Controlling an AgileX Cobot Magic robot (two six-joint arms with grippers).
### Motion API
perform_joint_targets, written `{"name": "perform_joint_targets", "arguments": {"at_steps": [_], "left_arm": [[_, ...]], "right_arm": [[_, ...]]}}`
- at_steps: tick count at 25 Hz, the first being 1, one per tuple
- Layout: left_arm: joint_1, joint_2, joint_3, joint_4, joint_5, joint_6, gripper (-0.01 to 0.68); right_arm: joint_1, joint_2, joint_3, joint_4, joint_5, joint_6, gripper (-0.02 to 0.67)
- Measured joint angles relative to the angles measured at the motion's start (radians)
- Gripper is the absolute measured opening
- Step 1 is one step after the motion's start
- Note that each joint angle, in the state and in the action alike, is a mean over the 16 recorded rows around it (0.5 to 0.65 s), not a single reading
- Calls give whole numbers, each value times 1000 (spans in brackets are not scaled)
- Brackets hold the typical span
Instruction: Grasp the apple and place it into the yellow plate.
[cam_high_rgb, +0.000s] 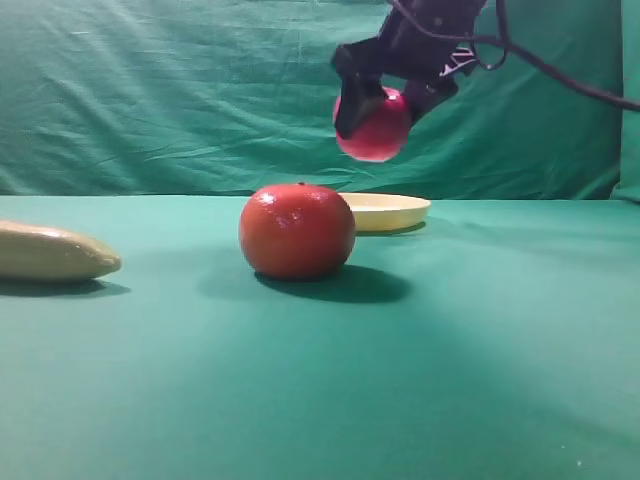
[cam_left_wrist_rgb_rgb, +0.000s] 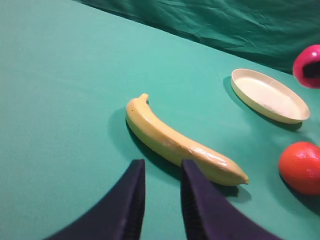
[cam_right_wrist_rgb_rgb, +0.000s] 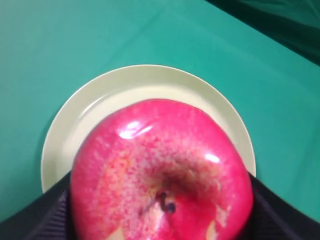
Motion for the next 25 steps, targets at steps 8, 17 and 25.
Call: {"name": "perform_joint_targets", "arguments": {"at_steps": [8,17,25], "left_arm": [[0,0,0,0,0,0,157],[0,0,0,0,0,0,157],[0,0,0,0,0,0,157]], "right_arm": [[0,31,-13,4,6,0,596],[-6,-101,-16,-24,80,15,623],[-21,-328,-15,-58,269,80,340]]}}
